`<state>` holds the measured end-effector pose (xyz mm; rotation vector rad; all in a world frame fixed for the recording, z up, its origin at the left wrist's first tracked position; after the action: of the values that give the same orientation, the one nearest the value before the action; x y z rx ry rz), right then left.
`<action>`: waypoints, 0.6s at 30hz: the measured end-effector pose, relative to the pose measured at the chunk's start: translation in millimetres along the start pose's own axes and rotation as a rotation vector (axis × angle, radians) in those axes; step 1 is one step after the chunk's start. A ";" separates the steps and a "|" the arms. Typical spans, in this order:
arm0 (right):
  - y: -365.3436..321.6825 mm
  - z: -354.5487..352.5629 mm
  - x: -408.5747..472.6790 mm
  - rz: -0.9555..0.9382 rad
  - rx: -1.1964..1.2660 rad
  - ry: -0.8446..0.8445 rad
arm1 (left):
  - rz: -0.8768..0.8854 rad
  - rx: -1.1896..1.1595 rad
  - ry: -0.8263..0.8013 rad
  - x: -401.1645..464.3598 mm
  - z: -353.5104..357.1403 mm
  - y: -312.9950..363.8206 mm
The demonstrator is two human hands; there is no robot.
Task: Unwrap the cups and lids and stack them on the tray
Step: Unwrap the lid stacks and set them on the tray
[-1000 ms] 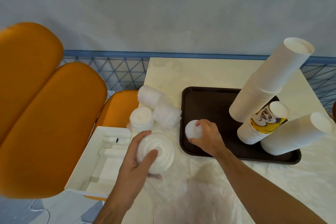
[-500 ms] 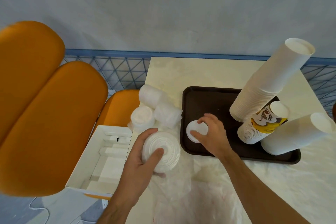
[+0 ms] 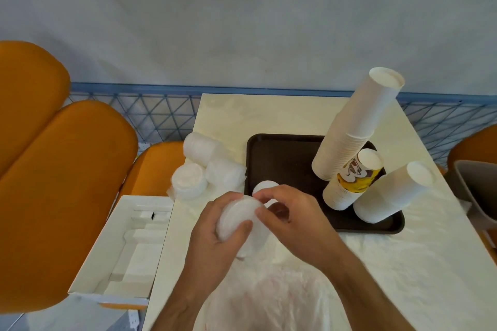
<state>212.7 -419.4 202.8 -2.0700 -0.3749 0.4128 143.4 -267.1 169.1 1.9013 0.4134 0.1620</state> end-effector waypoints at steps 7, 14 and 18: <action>3.3 -9.7 -10.0 0.047 0.057 0.033 | 0.010 0.015 -0.004 -6.1 10.0 9.0; 11.4 -22.3 -13.8 0.120 0.198 -0.049 | -0.008 -0.136 -0.160 -11.5 11.0 12.2; 14.1 -28.3 -16.6 0.156 0.475 -0.068 | -0.136 -0.307 -0.143 -11.5 5.2 10.1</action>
<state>211.4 -454.8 206.7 -1.6277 -0.1356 0.6035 136.3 -278.9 177.6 1.5667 0.3946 -0.0019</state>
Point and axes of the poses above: each hand's wrist, its own x-axis towards the middle knuckle, its own z-axis out of the palm, y = z × x, the point moved 2 cm from there along x, towards the middle knuckle, and after that the axes turned 4 degrees about x, right-handed, at the moved point
